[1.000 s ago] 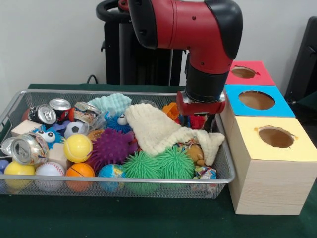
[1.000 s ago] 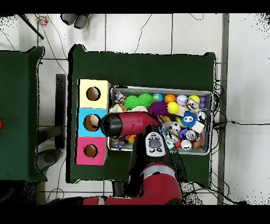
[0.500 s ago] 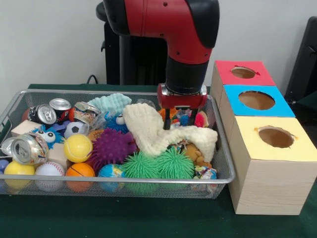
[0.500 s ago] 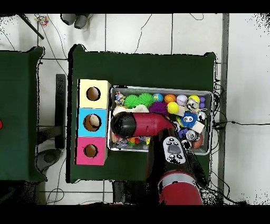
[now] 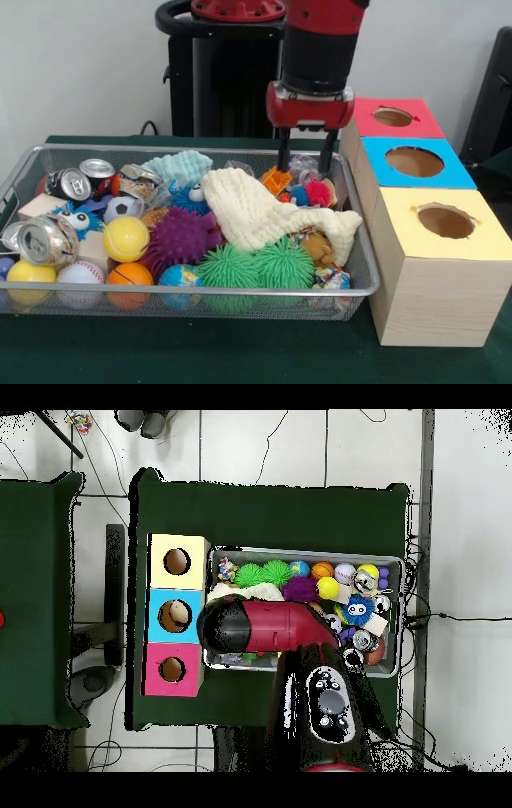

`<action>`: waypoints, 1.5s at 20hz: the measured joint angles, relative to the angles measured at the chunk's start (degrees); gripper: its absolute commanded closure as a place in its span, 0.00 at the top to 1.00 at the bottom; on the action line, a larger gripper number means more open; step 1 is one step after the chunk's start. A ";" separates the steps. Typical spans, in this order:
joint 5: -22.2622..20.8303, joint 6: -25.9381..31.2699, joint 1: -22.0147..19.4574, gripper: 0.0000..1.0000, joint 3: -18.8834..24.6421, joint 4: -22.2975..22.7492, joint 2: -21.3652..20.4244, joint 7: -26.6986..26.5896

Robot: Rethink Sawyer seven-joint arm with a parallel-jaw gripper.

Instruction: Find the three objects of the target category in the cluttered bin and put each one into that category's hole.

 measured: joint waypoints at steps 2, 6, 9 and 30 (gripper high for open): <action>0.27 0.34 0.72 1.00 -0.06 -0.02 -1.11 0.00; 1.22 0.69 2.69 1.00 -0.12 -0.27 -2.59 0.00; 2.13 0.71 3.71 1.00 -0.12 -0.63 -2.27 0.00; 4.29 6.29 3.43 1.00 -0.02 -8.94 3.64 0.00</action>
